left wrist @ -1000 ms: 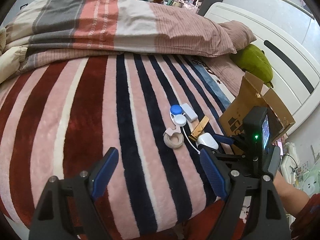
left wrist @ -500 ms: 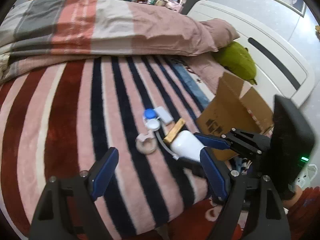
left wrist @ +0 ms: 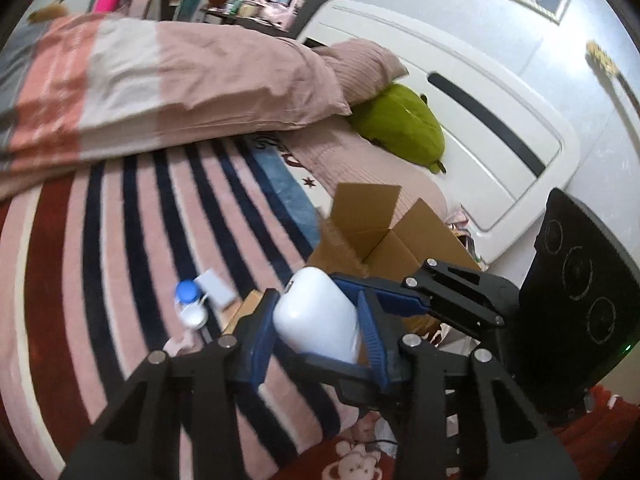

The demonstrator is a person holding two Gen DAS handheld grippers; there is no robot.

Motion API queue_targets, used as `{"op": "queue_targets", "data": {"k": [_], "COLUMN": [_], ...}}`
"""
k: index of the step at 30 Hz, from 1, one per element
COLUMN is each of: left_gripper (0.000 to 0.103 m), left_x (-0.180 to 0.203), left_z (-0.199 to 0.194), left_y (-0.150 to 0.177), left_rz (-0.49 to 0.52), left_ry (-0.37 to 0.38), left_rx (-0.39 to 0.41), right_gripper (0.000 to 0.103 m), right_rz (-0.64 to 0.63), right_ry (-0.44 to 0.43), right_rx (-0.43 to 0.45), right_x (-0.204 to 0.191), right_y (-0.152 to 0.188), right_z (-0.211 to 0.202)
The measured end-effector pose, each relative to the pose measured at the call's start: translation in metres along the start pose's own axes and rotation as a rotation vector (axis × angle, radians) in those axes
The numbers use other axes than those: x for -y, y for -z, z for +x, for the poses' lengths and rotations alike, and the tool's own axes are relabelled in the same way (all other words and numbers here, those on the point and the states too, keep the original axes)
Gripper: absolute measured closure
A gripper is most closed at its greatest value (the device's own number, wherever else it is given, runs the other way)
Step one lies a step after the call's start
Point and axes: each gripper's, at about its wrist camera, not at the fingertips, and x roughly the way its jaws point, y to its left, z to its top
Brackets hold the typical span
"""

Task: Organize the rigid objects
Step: 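Drop the earbud case into the cardboard box with the right gripper, then grasp the clear tape roll with the right gripper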

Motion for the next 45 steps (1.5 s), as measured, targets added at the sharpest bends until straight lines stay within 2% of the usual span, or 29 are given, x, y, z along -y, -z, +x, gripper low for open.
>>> {"op": "queue_targets", "data": {"k": [10,16,21,23,24,25,29,31,35,37,42,45], "left_gripper": [0.066,0.066,0.066,0.057,0.044,0.036,0.034,0.033,0.032,0.027,0.027,0.026], "left_x": [0.067,0.091,0.096,0.096,0.096,0.096,0.094,0.092,0.081,0.072,0.033,0.005], "left_z": [0.087,0.138,0.157,0.158,0.157,0.157,0.140,0.127,0.092,0.069,0.007,-0.023], "left_y": [-0.043,-0.053,-0.056,-0.055,-0.054,-0.054,-0.055,-0.055,-0.055,-0.055,-0.043,-0.028], "left_rz": [0.079,0.100,0.096,0.099,0.103,0.108,0.121,0.127,0.131,0.119,0.082,0.043], "left_ry": [0.064,0.046,0.031,0.008,-0.004,-0.008,-0.031,-0.041,-0.085,-0.108,-0.213,-0.270], "left_rx": [-0.141,-0.263,-0.322,-0.330,-0.331,-0.328,-0.285,-0.261,-0.201,-0.157,-0.066,-0.025], "right_gripper": [0.064,0.064,0.064,0.064,0.063,0.063,0.060,0.040,0.027,0.014,0.004,0.004], "right_rz": [0.148,0.228,0.258,0.262,0.265,0.266,0.264,0.256,0.215,0.185,0.084,0.045], "right_ry": [0.084,0.143,0.160,0.167,0.171,0.175,0.186,0.187,0.179,0.163,0.109,0.069], "right_rx": [-0.018,-0.121,-0.207,-0.237,-0.253,-0.266,-0.273,-0.269,-0.237,-0.216,-0.166,-0.156], "right_x": [0.091,0.134,0.154,0.158,0.159,0.159,0.161,0.158,0.145,0.131,0.084,0.054], "right_y": [0.021,0.039,0.049,0.052,0.055,0.057,0.059,0.057,0.047,0.039,0.015,0.002], "right_z": [-0.044,-0.053,-0.051,-0.050,-0.049,-0.048,-0.048,-0.049,-0.053,-0.054,-0.044,-0.028]}}
